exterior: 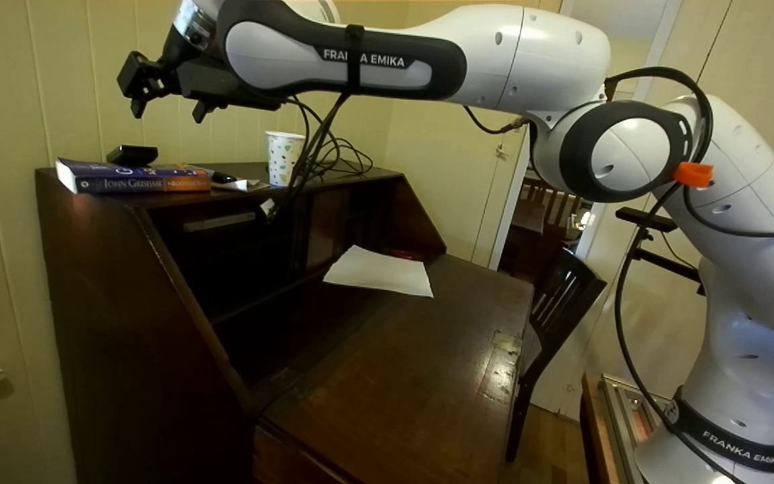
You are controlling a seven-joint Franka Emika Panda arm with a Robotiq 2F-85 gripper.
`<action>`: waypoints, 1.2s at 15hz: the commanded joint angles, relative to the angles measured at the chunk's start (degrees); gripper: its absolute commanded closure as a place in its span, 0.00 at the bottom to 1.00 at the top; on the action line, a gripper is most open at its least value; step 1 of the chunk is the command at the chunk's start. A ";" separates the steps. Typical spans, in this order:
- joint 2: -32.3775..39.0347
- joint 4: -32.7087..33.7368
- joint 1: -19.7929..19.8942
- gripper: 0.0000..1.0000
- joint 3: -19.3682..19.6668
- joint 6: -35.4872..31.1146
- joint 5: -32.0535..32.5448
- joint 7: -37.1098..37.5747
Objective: Take the book off of the shelf and place it the desk
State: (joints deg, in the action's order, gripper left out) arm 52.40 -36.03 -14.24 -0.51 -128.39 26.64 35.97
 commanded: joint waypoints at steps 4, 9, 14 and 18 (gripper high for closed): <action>2.20 0.79 -0.22 0.00 0.84 -4.55 1.00 1.98; 7.03 2.60 -0.62 0.00 4.74 -14.41 3.42 5.61; 9.68 2.81 -1.92 0.00 8.82 -18.46 5.15 9.77; 10.77 3.57 -3.83 0.00 12.88 -18.69 6.52 15.57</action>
State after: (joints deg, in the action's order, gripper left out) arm 61.07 -35.70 -16.54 8.76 -146.96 31.07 45.80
